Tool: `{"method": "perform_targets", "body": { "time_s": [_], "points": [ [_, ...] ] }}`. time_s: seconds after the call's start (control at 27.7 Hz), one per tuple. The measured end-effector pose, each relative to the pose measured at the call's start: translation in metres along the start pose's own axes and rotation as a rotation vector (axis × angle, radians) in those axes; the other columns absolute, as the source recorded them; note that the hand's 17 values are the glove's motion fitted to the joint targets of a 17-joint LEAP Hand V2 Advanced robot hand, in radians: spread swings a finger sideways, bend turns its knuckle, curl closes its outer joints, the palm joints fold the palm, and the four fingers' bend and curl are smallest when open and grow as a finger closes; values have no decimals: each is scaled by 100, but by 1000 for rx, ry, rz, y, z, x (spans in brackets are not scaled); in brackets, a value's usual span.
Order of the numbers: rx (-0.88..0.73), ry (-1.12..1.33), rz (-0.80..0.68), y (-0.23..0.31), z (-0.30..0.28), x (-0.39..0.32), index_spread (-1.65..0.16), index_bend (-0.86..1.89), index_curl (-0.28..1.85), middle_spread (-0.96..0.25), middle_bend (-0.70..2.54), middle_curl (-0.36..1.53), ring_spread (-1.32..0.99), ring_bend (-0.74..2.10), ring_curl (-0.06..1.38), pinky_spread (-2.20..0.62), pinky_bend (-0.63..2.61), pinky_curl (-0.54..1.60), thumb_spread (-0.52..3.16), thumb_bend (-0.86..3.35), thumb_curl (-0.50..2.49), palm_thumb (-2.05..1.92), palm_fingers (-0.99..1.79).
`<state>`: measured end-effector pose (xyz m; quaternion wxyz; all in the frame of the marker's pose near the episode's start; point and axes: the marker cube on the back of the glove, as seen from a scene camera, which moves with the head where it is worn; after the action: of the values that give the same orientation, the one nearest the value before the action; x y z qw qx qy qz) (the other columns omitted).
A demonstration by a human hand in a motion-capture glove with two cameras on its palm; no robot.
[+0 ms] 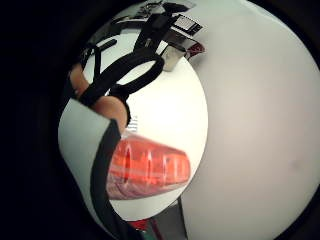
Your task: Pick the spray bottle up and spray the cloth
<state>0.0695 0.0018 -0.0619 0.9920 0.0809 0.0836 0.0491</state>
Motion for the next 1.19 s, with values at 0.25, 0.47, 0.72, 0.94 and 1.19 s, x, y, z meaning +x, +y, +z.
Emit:
{"method": "perform_targets", "body": {
  "time_s": [0.25,0.47,0.72,0.94,1.19],
  "points": [
    [14,-33,4,-2,-9,11,-25,12,34,-14,37,50,-14,53,44,-5,32,38,61,-3,61,102,113],
    [77,20,13,-9,-47,16,-25,12,34,-14,37,50,-14,53,44,-5,33,38,61,-3,61,102,113],
    [-50,-19,-10,13,22,11,-25,13,34,-14,37,50,-15,54,44,-7,34,38,60,-3,62,102,113],
    [52,-156,41,9,-16,29,-25,13,34,-14,37,50,-15,54,45,-7,34,38,60,-3,62,101,113],
    [213,-511,92,-1,-40,25,-25,13,35,-14,37,51,-15,54,45,-7,33,38,61,-3,63,101,113]
  ]
}}
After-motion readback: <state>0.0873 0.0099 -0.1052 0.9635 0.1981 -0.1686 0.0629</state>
